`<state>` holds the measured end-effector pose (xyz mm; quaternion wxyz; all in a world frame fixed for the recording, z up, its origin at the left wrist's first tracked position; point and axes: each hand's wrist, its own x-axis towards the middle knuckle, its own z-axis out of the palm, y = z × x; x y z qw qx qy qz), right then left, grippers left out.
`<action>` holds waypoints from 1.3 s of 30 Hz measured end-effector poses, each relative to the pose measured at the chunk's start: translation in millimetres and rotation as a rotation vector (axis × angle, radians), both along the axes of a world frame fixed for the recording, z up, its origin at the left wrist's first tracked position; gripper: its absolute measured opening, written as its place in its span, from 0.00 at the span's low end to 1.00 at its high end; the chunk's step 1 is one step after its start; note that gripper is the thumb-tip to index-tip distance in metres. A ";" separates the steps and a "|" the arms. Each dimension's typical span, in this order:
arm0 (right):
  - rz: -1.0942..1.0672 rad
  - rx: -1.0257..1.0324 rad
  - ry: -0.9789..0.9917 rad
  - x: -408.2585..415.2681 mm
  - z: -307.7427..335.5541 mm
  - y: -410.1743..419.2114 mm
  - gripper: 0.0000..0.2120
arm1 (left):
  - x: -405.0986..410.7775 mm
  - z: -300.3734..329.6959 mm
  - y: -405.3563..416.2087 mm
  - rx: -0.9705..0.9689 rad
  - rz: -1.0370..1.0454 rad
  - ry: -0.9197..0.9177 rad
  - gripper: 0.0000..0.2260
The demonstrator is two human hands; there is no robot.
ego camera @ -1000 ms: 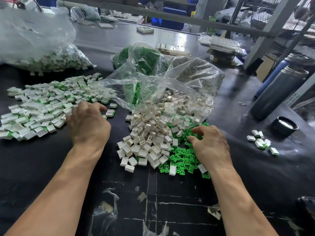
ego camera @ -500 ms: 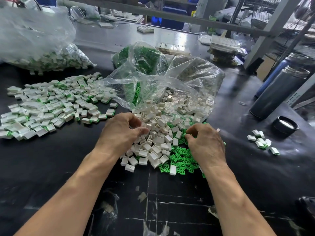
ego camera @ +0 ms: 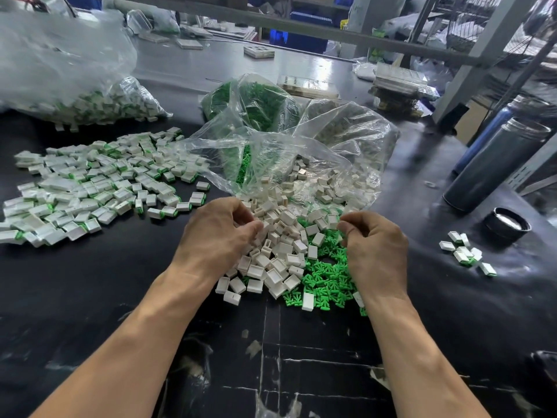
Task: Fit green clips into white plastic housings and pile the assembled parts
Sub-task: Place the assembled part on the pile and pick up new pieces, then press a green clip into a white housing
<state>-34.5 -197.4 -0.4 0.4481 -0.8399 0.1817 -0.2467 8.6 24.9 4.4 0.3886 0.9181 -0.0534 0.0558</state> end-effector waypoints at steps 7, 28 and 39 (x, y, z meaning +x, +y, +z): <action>0.125 0.640 -0.096 -2.0 9.1 7.2 0.10 | -5.3 4.8 -5.6 -0.312 -0.082 -0.051 0.06; 0.284 0.614 -0.118 -6.3 6.0 25.3 0.03 | -13.6 11.6 -28.5 -1.131 -0.306 0.278 0.13; 0.350 0.656 -0.140 -8.9 7.5 27.7 0.08 | -14.6 10.5 -28.9 -1.042 -0.292 0.199 0.13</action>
